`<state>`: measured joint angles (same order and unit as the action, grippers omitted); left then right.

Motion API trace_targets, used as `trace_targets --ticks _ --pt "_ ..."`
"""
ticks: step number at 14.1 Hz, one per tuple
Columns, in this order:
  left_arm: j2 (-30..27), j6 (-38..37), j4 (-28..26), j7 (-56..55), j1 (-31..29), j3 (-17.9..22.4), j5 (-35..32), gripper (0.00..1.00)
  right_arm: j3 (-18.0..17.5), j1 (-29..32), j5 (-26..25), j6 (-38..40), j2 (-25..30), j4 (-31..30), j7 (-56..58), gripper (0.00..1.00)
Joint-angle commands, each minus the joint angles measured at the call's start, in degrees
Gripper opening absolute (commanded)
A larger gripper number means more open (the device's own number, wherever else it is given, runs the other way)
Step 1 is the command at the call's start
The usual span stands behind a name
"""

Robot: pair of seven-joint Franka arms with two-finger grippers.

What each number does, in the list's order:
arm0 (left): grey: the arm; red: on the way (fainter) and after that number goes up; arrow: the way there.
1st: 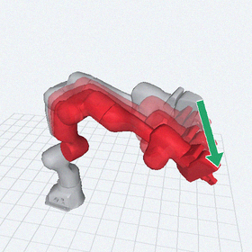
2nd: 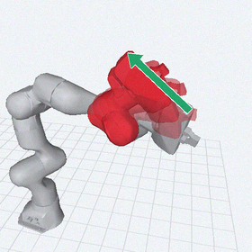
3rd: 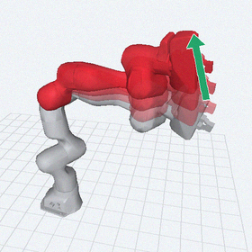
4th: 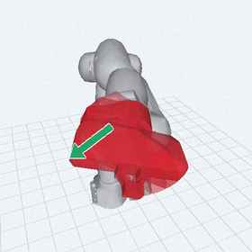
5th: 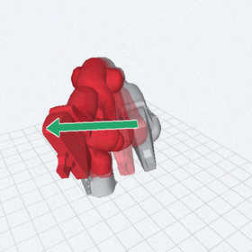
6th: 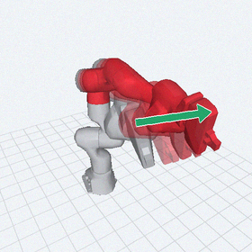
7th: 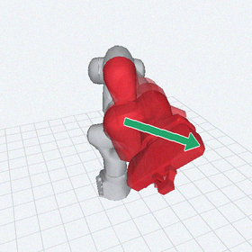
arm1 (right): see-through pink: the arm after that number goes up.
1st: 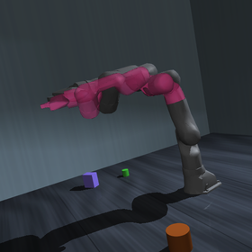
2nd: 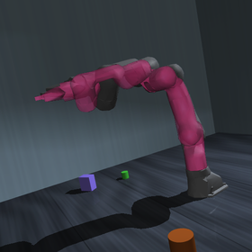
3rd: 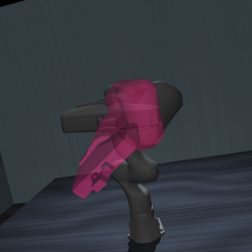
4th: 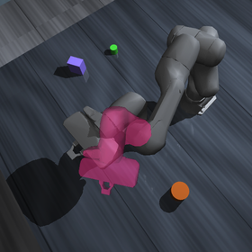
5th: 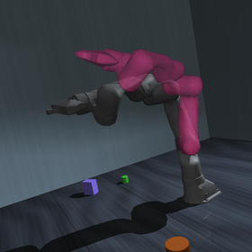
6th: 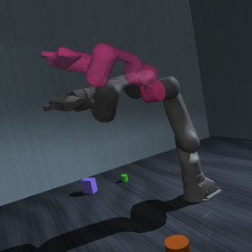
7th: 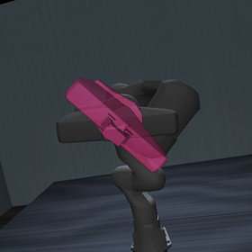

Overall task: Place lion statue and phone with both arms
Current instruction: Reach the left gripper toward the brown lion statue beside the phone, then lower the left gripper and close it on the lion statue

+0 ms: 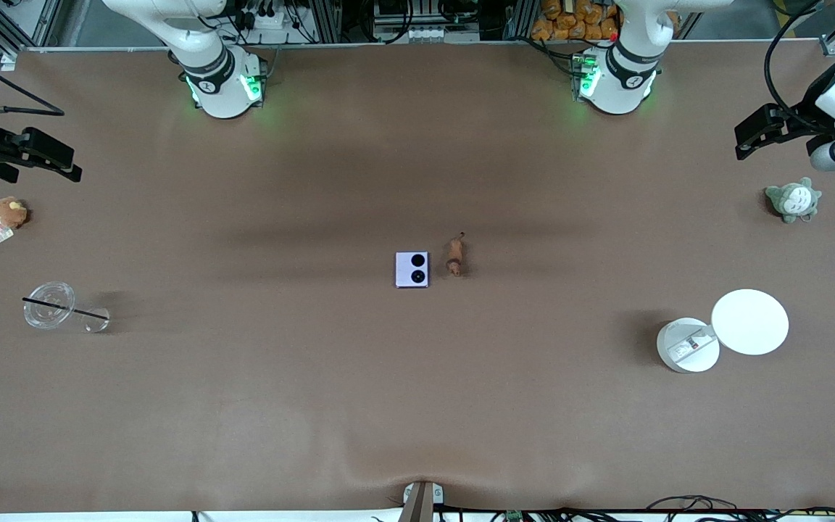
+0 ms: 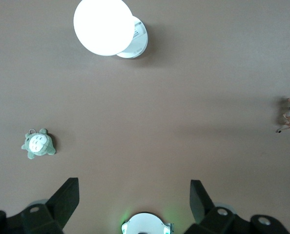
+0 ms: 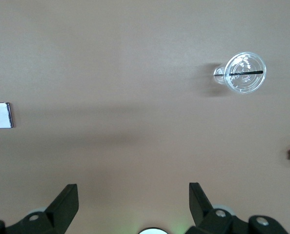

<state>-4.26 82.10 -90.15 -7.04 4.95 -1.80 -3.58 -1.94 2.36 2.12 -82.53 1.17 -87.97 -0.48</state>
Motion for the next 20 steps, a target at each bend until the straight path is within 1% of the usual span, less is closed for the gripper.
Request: trace_targets --ticks 1,4,6,7,9,11,12,15,17,18,20 --pt "-1.0 -0.4 -0.1 0.9 -0.6 0.2 2.7 1.0 -0.9 1.2 -0.2 0.8 -0.2 0.8 -0.6 1.0" --pt "-0.7 -0.6 0.4 0.8 -0.6 0.2 2.6 1.0 -1.0 1.2 -0.2 1.1 -0.2 0.8 -0.6 1.0" --pt "0.7 -0.6 1.7 0.7 0.1 0.1 2.9 1.0 -0.9 1.2 -0.2 1.1 -0.2 0.8 -0.6 1.0" --pt "0.9 -0.7 1.6 0.1 0.4 0.0 3.1 1.0 -1.0 1.3 -0.2 1.1 -0.2 0.8 -0.6 1.0" --pt "2.9 -0.7 0.9 -0.7 1.3 -1.3 7.2 1.0 -1.0 1.3 -0.2 1.1 -0.2 0.8 -0.5 1.0" --pt "6.3 0.9 1.1 -4.4 2.0 -4.4 7.5 1.0 -0.9 1.3 -0.2 1.1 -0.2 0.8 -0.5 1.0" --pt "7.8 2.8 1.1 -6.8 2.0 -6.6 7.5 1.0 -1.0 1.3 -0.2 1.1 -0.2 0.8 -0.5 1.0" --pt "14.6 11.7 1.2 -8.2 2.9 -12.3 7.1 1.0 -1.0 1.3 -0.2 1.1 -0.2 0.8 -0.4 1.0" --pt "19.1 17.5 0.9 -10.9 6.3 -13.1 7.4 1.0 -1.0 1.3 -0.2 1.1 -0.2 0.8 -0.4 1.0" --pt "21.1 19.9 0.9 -14.2 8.4 -13.0 7.2 1.0 -1.0 1.3 -0.2 1.1 -0.2 0.8 -0.4 1.0" --pt "26.4 27.2 0.8 -20.5 14.0 -12.9 5.9 1.0 -1.0 1.4 -0.2 1.1 -0.2 0.8 -0.3 1.0"
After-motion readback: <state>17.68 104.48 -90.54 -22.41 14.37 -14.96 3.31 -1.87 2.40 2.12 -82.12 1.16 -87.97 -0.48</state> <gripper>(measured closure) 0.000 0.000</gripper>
